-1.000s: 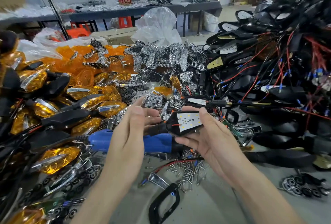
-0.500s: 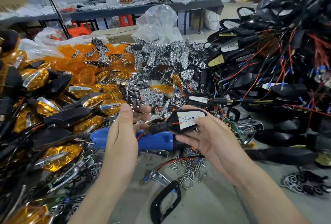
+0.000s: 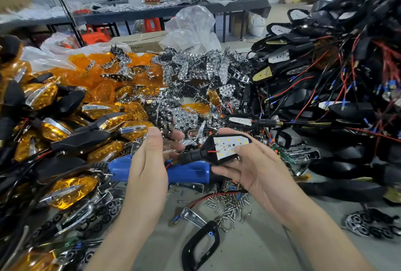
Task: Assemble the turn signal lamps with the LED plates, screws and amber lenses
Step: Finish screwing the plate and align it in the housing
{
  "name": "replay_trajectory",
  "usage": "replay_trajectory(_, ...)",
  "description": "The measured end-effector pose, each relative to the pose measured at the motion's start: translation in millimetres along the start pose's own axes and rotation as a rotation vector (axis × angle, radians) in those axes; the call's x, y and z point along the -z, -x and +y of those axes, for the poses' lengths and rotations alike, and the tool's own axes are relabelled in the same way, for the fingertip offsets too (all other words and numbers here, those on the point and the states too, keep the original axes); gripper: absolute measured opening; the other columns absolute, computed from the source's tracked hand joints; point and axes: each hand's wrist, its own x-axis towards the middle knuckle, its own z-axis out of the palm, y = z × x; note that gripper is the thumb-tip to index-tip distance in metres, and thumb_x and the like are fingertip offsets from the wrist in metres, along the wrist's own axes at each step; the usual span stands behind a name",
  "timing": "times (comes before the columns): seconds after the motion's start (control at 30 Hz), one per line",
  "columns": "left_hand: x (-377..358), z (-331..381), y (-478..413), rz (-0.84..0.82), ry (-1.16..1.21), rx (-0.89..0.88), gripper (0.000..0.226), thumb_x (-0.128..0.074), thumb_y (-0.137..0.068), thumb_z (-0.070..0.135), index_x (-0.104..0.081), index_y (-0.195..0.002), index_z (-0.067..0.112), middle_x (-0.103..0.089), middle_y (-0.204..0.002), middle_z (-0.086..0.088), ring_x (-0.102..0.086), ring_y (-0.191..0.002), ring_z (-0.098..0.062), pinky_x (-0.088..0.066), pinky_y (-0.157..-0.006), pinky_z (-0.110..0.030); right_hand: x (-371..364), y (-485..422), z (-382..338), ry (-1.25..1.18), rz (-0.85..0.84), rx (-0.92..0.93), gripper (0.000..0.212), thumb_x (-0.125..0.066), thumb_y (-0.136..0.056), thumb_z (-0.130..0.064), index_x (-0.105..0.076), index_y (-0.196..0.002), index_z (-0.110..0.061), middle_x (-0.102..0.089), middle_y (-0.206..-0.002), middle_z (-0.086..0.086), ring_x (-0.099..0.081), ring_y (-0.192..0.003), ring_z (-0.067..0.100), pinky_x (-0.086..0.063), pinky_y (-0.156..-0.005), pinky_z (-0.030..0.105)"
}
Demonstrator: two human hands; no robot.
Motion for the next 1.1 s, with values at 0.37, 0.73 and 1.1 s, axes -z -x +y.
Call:
replay_trajectory(0.37,-2.2,2.9,0.9,0.012,0.003,-0.002,0.050,-0.039,-0.087,0.074,-0.075,-0.096,0.041,-0.074,-0.097,0.003,-0.072,-0.087,-0.012,-0.056,-0.086,-0.052,0.8,-0.6,-0.1,-0.012,-0.030,-0.008,0.036,-0.050,-0.091,-0.012,-0.077,-0.116,-0.013,-0.075,-0.112,0.021,-0.075,-0.095,0.030,-0.062,-0.077,0.036)
replay_trajectory(0.73,0.1,13.6,3.6,-0.120,-0.261,-0.121,0.039,-0.050,-0.086,0.059,-0.050,-0.125,0.055,-0.052,-0.131,0.042,-0.049,-0.120,0.019,-0.039,-0.093,0.001,-4.6,0.0,-0.7,0.049,0.129,-0.076,0.028,-0.050,-0.106,-0.017,-0.071,-0.118,-0.004,-0.075,-0.111,0.024,-0.075,-0.099,0.039,-0.062,-0.069,0.030)
replay_trajectory(1.1,-0.9,7.1,7.5,-0.216,-0.394,-0.156,0.041,-0.039,-0.097,0.063,-0.041,-0.137,0.057,-0.044,-0.136,0.046,-0.041,-0.124,0.024,-0.038,-0.099,-0.010,-4.3,0.5,-0.4,0.068,0.168,-0.065,0.025,-0.050,-0.106,-0.013,-0.073,-0.114,-0.007,-0.077,-0.107,0.020,-0.077,-0.092,0.034,-0.062,-0.066,0.030)
